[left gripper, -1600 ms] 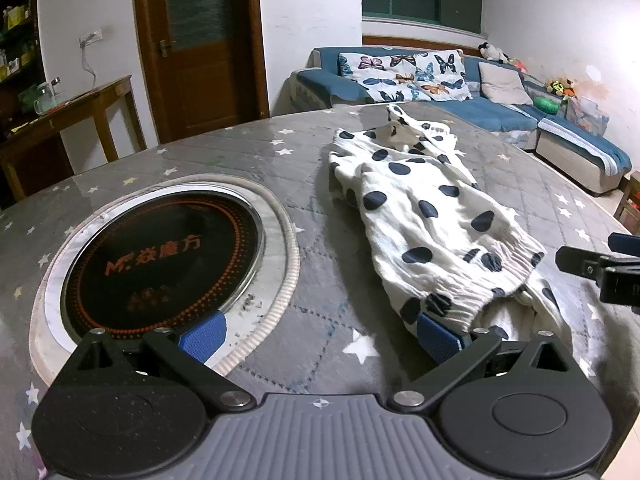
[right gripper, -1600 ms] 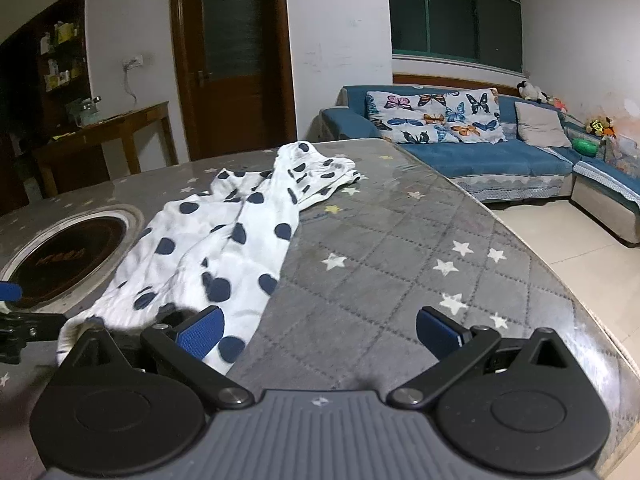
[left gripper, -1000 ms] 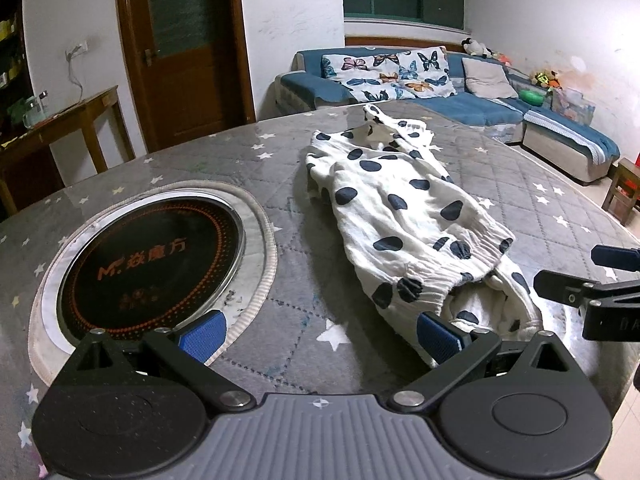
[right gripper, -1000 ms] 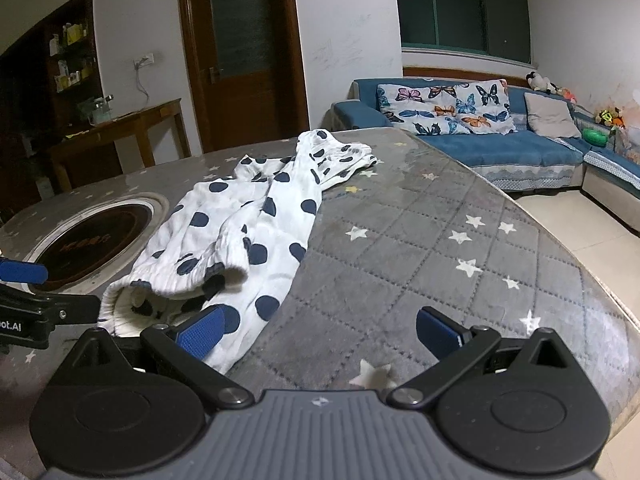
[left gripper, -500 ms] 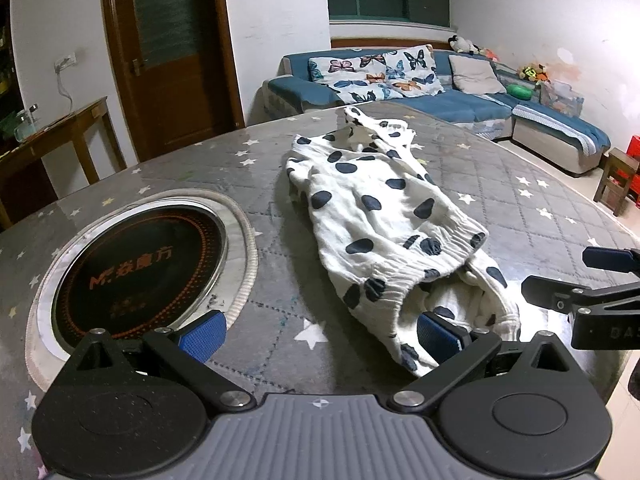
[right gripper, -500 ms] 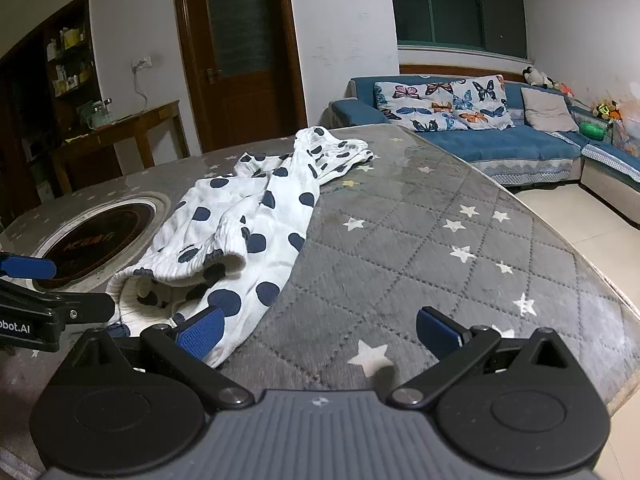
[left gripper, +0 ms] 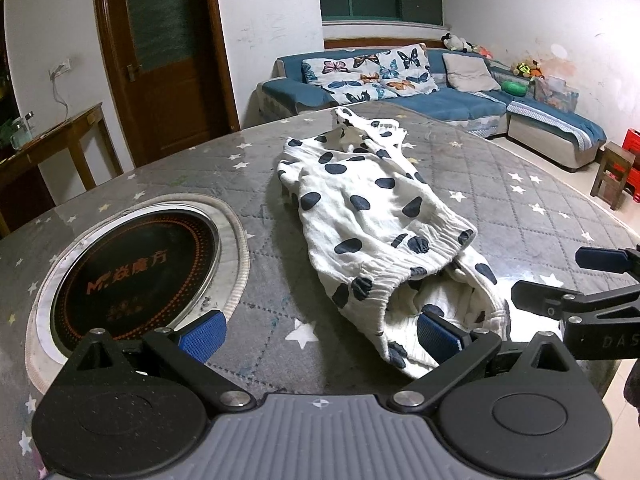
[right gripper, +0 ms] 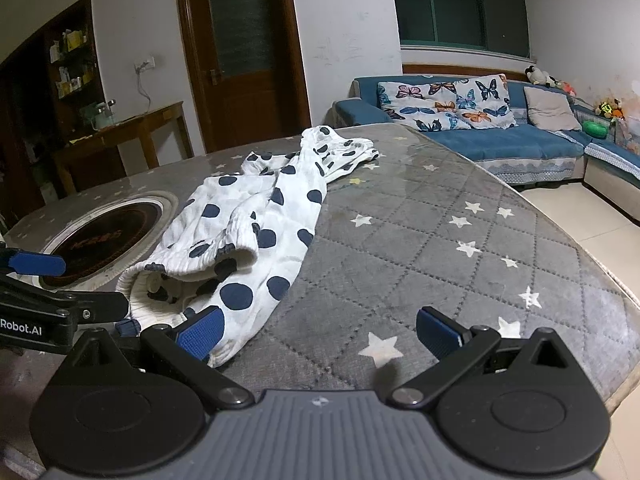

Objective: Fold clothes

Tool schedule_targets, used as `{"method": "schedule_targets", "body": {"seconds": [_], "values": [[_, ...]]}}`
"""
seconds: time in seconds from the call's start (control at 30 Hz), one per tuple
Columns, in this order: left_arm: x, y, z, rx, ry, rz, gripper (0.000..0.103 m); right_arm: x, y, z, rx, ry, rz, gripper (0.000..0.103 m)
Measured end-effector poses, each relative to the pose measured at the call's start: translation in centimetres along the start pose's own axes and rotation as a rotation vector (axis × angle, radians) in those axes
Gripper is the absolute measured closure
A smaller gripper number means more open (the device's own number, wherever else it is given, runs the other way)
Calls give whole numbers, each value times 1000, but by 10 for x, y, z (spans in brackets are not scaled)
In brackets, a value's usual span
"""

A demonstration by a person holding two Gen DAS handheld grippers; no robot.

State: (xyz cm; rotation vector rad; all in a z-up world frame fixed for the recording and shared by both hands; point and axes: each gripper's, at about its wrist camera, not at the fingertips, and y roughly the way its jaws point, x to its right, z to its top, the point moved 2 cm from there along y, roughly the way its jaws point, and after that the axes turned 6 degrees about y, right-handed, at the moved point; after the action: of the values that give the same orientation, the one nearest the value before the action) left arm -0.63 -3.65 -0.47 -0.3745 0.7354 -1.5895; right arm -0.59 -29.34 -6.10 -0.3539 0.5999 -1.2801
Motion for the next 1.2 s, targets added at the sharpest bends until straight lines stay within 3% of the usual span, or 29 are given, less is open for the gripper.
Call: {"method": "schedule_targets", "body": {"seconds": [0.27,0.73,1.03,1.13,1.2], "values": [[1,0,11,24,13,1,0,3,3,1,-5,10,-3,0],[36,12,51,76,86,-114,2,21,3,4,-1,45,-23,3],[58,50,74,18,94,-186,20,30,3,7,-8,66,-13,9],[61,64,75,-25,82,-205,33,33,3,6,-16,69,-11,12],[60,72,74,-47,80,-218,52,34,3,6,-24,78,-1,15]]}}
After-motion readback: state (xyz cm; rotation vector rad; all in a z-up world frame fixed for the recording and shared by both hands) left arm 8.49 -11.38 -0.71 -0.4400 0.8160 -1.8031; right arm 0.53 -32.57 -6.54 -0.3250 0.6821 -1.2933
